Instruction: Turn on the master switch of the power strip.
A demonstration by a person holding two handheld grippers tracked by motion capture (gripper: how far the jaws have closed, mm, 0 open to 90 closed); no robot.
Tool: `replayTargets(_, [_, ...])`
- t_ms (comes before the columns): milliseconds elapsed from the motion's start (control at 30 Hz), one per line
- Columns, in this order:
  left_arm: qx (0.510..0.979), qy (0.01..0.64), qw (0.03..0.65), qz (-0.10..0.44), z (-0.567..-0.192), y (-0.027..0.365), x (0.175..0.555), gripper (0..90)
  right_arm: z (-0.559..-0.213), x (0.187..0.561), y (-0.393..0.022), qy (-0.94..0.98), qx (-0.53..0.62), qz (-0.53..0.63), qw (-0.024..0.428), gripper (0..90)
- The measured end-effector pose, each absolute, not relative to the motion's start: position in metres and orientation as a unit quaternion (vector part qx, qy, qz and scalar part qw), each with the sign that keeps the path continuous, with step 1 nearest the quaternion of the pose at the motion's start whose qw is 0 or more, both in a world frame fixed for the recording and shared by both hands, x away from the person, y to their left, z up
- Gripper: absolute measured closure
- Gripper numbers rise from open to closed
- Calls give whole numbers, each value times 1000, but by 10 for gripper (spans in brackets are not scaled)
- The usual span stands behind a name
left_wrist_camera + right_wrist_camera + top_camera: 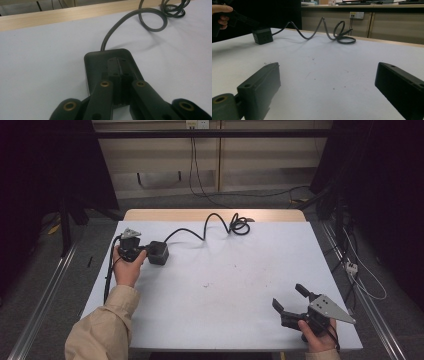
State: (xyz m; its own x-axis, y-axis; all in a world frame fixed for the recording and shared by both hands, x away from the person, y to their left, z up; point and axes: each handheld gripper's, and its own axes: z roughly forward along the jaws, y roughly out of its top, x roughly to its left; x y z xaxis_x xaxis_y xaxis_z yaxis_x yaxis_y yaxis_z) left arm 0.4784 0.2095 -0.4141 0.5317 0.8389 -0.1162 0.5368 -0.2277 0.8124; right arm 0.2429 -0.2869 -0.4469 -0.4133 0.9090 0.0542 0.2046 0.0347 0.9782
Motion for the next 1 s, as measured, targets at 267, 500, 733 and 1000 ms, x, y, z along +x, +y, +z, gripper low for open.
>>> replayTargets(267, [762, 452, 430, 174, -415, 211, 479, 900, -447, 243, -287, 641, 434, 543, 324, 58])
replayTargets(500, [760, 454, 432, 172, -415, 211, 479, 900, -447, 243, -287, 642, 433, 543, 324, 58])
replayTargets(733, [761, 454, 433, 168, -416, 210, 479, 900, -447, 243, -287, 641, 434, 544, 324, 58])
replayTargets(1000, [760, 455, 432, 168, -416, 211, 479, 900, -447, 243, -286, 642, 433, 544, 325, 58])
